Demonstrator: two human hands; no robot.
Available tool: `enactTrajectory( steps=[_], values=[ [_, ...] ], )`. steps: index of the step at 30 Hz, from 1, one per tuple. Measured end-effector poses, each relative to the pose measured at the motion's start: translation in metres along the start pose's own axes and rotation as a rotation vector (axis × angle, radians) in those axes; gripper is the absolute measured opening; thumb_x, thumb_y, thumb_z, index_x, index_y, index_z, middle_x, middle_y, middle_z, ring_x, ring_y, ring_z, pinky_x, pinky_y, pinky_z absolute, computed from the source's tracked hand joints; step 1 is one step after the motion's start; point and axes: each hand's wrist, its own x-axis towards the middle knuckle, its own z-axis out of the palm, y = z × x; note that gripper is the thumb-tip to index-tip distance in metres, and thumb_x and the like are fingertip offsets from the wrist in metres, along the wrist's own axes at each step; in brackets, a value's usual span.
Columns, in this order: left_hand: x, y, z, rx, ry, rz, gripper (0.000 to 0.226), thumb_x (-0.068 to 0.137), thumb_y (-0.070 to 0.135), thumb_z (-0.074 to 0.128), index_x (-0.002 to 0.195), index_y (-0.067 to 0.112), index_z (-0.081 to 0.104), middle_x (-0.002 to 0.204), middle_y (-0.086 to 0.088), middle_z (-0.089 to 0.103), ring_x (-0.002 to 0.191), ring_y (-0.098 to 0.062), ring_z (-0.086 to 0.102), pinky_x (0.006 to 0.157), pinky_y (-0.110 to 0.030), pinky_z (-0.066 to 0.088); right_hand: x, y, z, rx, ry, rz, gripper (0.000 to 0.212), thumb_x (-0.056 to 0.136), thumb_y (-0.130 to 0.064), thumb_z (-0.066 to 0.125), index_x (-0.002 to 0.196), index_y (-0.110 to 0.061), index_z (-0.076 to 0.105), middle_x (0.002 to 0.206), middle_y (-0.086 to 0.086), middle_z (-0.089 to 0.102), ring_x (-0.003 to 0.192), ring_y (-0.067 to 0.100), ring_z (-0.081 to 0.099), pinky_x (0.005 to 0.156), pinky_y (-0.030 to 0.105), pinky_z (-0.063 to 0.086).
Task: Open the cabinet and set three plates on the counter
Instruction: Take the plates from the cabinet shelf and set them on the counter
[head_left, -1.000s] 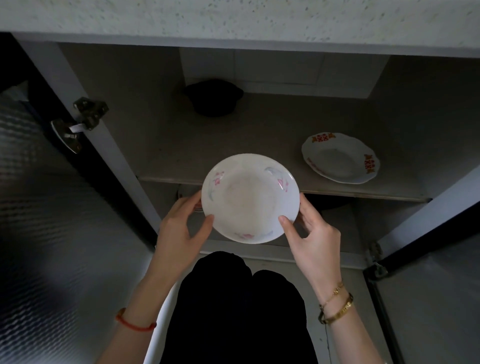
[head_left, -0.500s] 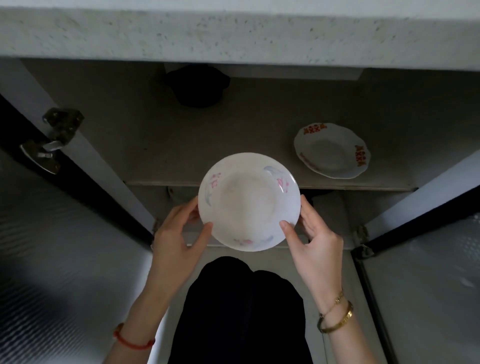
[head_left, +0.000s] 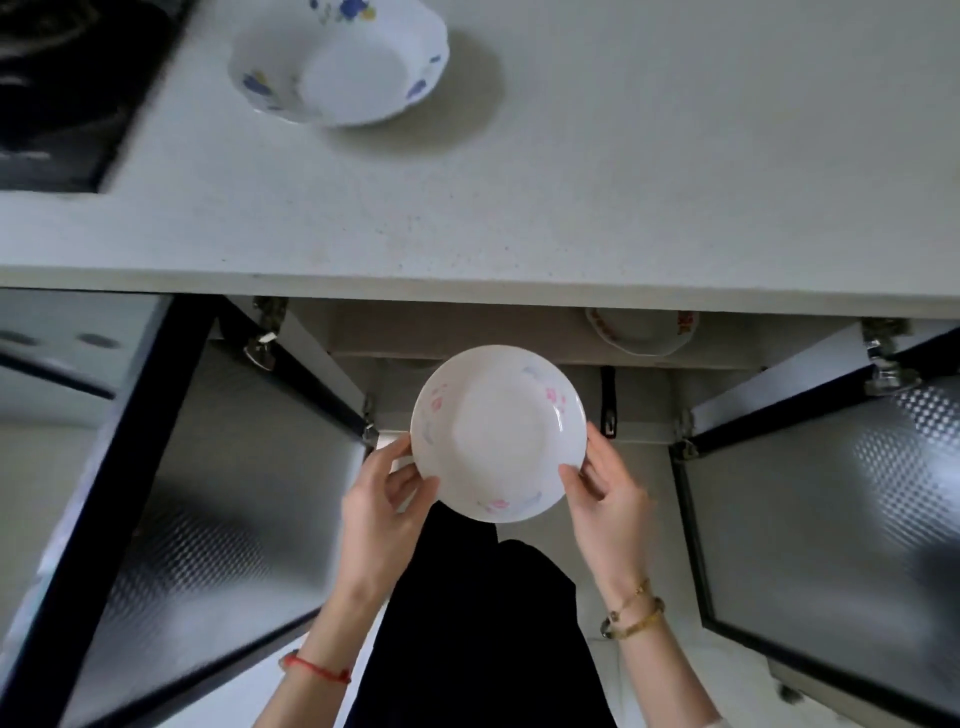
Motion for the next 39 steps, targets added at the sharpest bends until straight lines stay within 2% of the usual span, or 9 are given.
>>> enactTrajectory(
  steps=[5, 9, 15, 19, 27, 31, 34, 35, 39],
  values=[
    [-0.039, 0.055, -0.03, -0.01, 0.029, -0.036, 0.049, 0.079, -0.002, 0.072, 0.11, 0.036, 0.062, 0.109, 0.014, 0.069, 0.093, 0.001, 0.07, 0.08, -0.011, 0.054, -0.028, -0.059, -0.022, -0.033, -0.018, -0.015, 0.055, 0.085, 0.004, 0.064, 0.129, -0.027, 0.057, 0.111, -0.032, 0.062, 0.102, -0.017, 0.06, 0.085, 0.003, 0.047],
    [-0.069, 0.104, -0.051, -0.02, 0.044, -0.037, 0.052, 0.079, -0.001, 0.072, 0.108, 0.041, 0.061, 0.109, 0.013, 0.069, 0.094, -0.001, 0.07, 0.082, -0.012, 0.054, -0.048, -0.105, -0.044, -0.019, -0.025, -0.026, 0.053, 0.085, 0.004, 0.063, 0.131, -0.021, 0.059, 0.114, -0.022, 0.066, 0.104, -0.011, 0.063, 0.086, 0.004, 0.048],
    [-0.103, 0.18, -0.073, -0.065, 0.033, -0.019, 0.044, 0.08, -0.003, 0.07, 0.112, 0.027, 0.064, 0.111, 0.003, 0.07, 0.092, -0.002, 0.071, 0.085, -0.017, 0.056, -0.066, -0.173, -0.083, 0.015, -0.046, -0.023, 0.052, 0.086, -0.001, 0.064, 0.131, -0.024, 0.058, 0.112, -0.026, 0.067, 0.107, -0.002, 0.066, 0.091, 0.014, 0.051],
    [-0.118, 0.224, -0.08, -0.087, 0.022, -0.021, 0.044, 0.082, -0.002, 0.069, 0.123, 0.013, 0.062, 0.113, -0.002, 0.07, 0.094, -0.001, 0.07, 0.084, -0.012, 0.054, -0.072, -0.214, -0.108, 0.018, -0.031, -0.08, 0.051, 0.086, 0.001, 0.062, 0.131, -0.024, 0.059, 0.109, -0.037, 0.064, 0.107, -0.005, 0.064, 0.091, 0.01, 0.049],
    [-0.123, 0.278, -0.069, -0.089, 0.012, 0.028, 0.045, 0.082, -0.003, 0.068, 0.124, 0.013, 0.061, 0.11, 0.0, 0.07, 0.092, 0.009, 0.067, 0.076, -0.004, 0.049, -0.061, -0.259, -0.143, -0.037, -0.005, -0.143, 0.051, 0.086, 0.001, 0.062, 0.131, -0.022, 0.059, 0.11, -0.038, 0.06, 0.104, -0.012, 0.062, 0.088, 0.003, 0.046],
    [-0.101, 0.286, -0.06, -0.087, 0.01, 0.026, 0.046, 0.083, -0.004, 0.066, 0.124, 0.013, 0.061, 0.113, -0.003, 0.069, 0.092, 0.005, 0.068, 0.075, -0.004, 0.05, -0.038, -0.265, -0.146, -0.056, -0.012, -0.164, 0.051, 0.086, 0.001, 0.061, 0.131, -0.024, 0.059, 0.111, -0.036, 0.061, 0.107, -0.009, 0.062, 0.093, 0.01, 0.048],
    [-0.072, 0.29, -0.05, -0.037, 0.015, 0.037, 0.044, 0.083, -0.005, 0.065, 0.123, 0.011, 0.061, 0.116, -0.008, 0.068, 0.093, 0.001, 0.067, 0.077, -0.003, 0.049, -0.013, -0.268, -0.141, -0.127, -0.007, -0.172, 0.048, 0.088, -0.002, 0.059, 0.131, -0.024, 0.058, 0.105, -0.04, 0.059, 0.099, -0.019, 0.06, 0.09, 0.009, 0.05],
    [-0.061, 0.29, -0.046, -0.024, 0.012, 0.041, 0.043, 0.083, -0.005, 0.065, 0.123, 0.011, 0.061, 0.116, -0.009, 0.068, 0.093, -0.001, 0.067, 0.079, -0.004, 0.05, -0.003, -0.269, -0.138, -0.149, -0.001, -0.182, 0.048, 0.088, -0.002, 0.057, 0.131, -0.024, 0.059, 0.103, -0.037, 0.062, 0.095, -0.019, 0.061, 0.087, 0.009, 0.051],
    [-0.01, 0.294, -0.032, 0.058, -0.018, 0.069, 0.044, 0.085, 0.0, 0.063, 0.127, 0.014, 0.059, 0.122, -0.004, 0.062, 0.091, -0.007, 0.067, 0.074, 0.0, 0.047, 0.043, -0.269, -0.126, -0.232, 0.0, -0.22, 0.045, 0.089, -0.002, 0.054, 0.129, -0.023, 0.059, 0.093, -0.006, 0.075, 0.091, 0.007, 0.066, 0.073, 0.014, 0.052]
  ],
)
